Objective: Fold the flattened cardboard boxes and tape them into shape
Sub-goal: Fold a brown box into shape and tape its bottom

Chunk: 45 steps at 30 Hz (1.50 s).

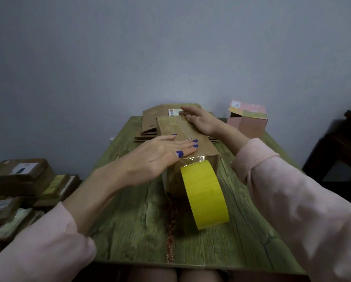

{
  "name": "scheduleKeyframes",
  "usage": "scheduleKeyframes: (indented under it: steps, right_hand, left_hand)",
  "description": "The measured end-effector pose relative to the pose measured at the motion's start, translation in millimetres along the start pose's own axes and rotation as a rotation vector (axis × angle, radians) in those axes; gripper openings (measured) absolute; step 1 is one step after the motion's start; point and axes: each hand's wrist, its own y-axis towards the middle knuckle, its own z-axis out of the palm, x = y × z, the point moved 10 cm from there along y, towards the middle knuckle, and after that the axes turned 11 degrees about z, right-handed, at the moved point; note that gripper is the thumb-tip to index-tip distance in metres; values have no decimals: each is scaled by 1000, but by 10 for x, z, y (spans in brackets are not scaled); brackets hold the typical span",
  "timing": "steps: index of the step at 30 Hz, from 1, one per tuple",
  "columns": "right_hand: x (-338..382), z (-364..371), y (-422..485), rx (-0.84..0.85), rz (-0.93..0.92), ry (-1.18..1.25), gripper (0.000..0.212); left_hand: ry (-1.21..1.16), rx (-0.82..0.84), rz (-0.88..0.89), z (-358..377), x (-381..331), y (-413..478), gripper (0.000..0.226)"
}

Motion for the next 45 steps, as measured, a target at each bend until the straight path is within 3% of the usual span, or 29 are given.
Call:
scheduleKeyframes:
  steps: [8,17,20,22,25,27,31,34,36,41,45]
  right_hand:
    - [-39,-63,20,-66,4,-70,42]
    - [24,-140,-121,-115,-1,-225,43]
    - [153,-348,-372,-212,-52,-101,51]
    - [243,-457,-581,-218,-112,-40,48]
    - [311,-429,-899,-173,-174,-185,35]
    - [336,-316,-1132,-114,-238,-235,31]
    - [339,-166,-1429,-35,-291,-302,51]
    - [229,-113,-1339,-73,-184,-574,85]
    - [172,-106,-1258,-109,-134,-650,88]
    - [397,-15,-1263,-180,-292,-657,55]
    - [276,125,-1124,20,-154,-673,74]
  left_hand:
    - [52,-142,110,-60,-292,-84,53]
    - [29,-290,-51,-160,-46,-133,46]
    - [-119,-303,-136,-172,-12,-234,37]
    - [-237,-506,-184,-263,-9,-372,33]
    - [-324,-920,-305,-339,-73,-744,19]
    - [-419,-1007,-405,-149,-152,-924,29]
    - [-630,-965,-412,267,-404,-903,43]
    - [-695,-891,-452,520,-376,-795,60]
    - [-688,-795,-489,664,-311,-733,71]
    - [-728,-737,-421,683,-251,-697,49]
    - [-789,-798,-386,644,-250,-671,23]
